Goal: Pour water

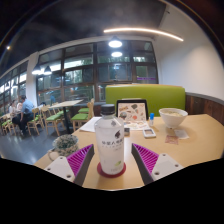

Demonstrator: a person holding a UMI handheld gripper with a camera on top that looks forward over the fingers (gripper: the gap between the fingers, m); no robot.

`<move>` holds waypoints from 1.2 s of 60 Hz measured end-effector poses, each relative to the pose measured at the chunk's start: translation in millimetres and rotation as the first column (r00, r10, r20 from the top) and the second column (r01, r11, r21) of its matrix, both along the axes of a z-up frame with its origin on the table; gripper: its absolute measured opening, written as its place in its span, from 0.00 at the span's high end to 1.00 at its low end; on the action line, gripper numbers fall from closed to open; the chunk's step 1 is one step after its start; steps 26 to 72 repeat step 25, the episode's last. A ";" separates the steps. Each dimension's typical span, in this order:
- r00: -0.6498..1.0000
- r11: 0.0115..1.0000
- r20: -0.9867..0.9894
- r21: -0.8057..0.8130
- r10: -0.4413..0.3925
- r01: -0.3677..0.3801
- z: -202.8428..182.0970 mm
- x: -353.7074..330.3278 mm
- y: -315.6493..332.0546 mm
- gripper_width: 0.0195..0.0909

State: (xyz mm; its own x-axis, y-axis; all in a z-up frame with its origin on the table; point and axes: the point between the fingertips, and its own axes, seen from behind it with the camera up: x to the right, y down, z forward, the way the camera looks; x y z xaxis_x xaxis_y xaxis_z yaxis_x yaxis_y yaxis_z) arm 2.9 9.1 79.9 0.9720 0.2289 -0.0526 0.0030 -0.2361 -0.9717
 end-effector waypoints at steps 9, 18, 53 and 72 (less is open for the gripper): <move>1.000 1.000 0.010 0.019 0.008 -0.008 23.5 4.9 -75.6 0.12; 1.000 0.999 0.007 0.031 0.014 -0.014 37.4 11.9 -148.1 0.13; 0.999 0.998 -0.006 0.043 0.041 -0.040 42.9 15.6 -193.3 0.13; 0.999 0.998 -0.006 0.043 0.041 -0.040 42.9 15.6 -193.3 0.13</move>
